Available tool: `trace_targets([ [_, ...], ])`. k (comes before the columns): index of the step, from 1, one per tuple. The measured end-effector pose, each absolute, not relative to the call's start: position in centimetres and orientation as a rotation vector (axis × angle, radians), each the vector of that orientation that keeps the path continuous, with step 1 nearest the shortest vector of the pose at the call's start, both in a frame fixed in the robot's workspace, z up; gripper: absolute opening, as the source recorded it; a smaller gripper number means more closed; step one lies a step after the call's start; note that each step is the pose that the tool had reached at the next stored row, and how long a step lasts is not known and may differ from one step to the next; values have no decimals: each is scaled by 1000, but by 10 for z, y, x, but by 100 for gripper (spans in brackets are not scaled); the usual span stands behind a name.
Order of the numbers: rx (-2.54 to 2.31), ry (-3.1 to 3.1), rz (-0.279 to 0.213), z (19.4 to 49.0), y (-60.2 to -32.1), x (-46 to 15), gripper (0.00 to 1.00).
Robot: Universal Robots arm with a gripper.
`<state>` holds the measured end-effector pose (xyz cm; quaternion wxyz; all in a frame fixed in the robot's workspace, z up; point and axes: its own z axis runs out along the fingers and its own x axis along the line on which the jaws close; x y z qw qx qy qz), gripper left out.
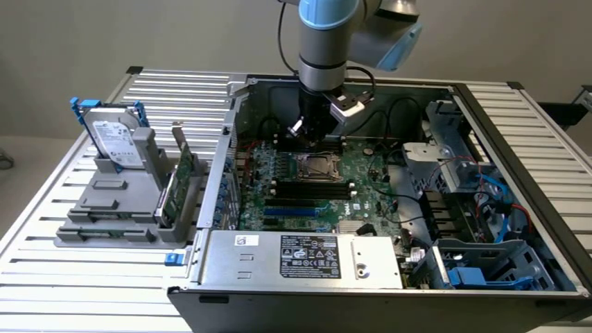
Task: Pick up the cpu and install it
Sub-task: 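Install the first cpu locking lever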
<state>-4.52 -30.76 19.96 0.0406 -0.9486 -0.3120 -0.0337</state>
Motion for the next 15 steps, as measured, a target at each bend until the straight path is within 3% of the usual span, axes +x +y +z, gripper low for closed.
trace_targets([
  [15, -2912, -971, -96, 205, -306, -45, 11],
])
